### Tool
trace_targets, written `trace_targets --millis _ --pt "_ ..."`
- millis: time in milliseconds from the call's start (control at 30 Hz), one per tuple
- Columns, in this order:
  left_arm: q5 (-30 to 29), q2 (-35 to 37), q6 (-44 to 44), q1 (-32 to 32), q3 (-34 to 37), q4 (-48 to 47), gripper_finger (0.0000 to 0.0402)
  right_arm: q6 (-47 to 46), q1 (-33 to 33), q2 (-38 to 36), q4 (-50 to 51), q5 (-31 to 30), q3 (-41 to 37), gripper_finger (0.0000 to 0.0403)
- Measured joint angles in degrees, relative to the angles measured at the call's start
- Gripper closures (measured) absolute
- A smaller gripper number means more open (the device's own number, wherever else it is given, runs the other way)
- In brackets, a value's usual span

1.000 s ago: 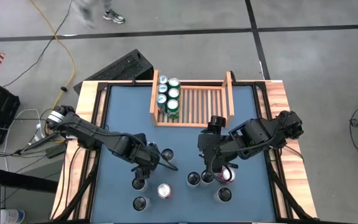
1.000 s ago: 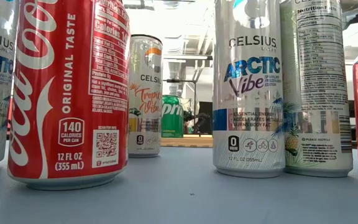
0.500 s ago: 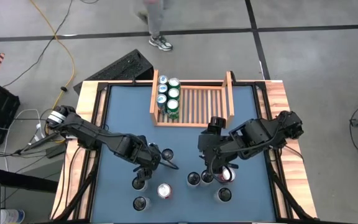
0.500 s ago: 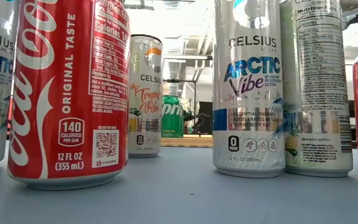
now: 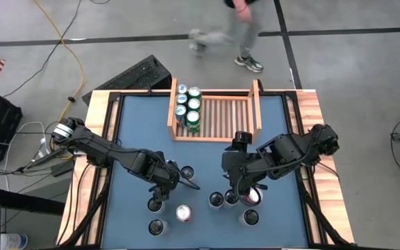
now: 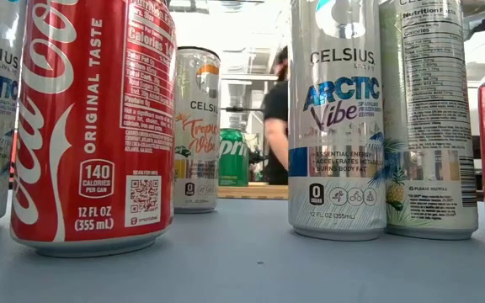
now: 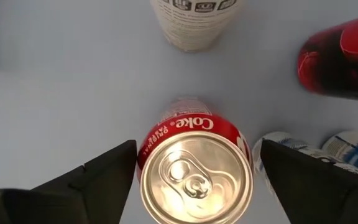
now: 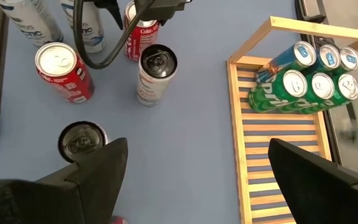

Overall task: Place canned beverage on shelf
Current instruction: Put the red soda can on the shelf

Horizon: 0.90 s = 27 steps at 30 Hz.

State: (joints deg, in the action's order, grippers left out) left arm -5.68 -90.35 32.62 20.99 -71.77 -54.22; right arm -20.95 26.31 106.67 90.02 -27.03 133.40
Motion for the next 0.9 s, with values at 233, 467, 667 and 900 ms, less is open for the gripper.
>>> trace_targets --millis 233,467,667,900 --pt "0.38 0.06 0.5 -0.02 -0.02 -0.4 0.0137 0.0 0.39 0.0 -0.01 0.0 0.0 0.0026" --pt "1.51 0.17 -0.27 -0.75 -0.17 -0.13 0.0182 -0.42 1.11 0.0 -0.01 -0.24 0.0 0.0026" --pt "3.85 0.37 -3.6 -1.79 -0.48 -0.85 0.0229 -1.09 1.46 0.0 0.0 -0.31 0.0 0.0026" --pt "8.49 0.56 -5.79 -3.34 -0.88 -1.76 0.0144 -1.25 1.36 0.02 -0.02 -0.9 0.0 0.0026"
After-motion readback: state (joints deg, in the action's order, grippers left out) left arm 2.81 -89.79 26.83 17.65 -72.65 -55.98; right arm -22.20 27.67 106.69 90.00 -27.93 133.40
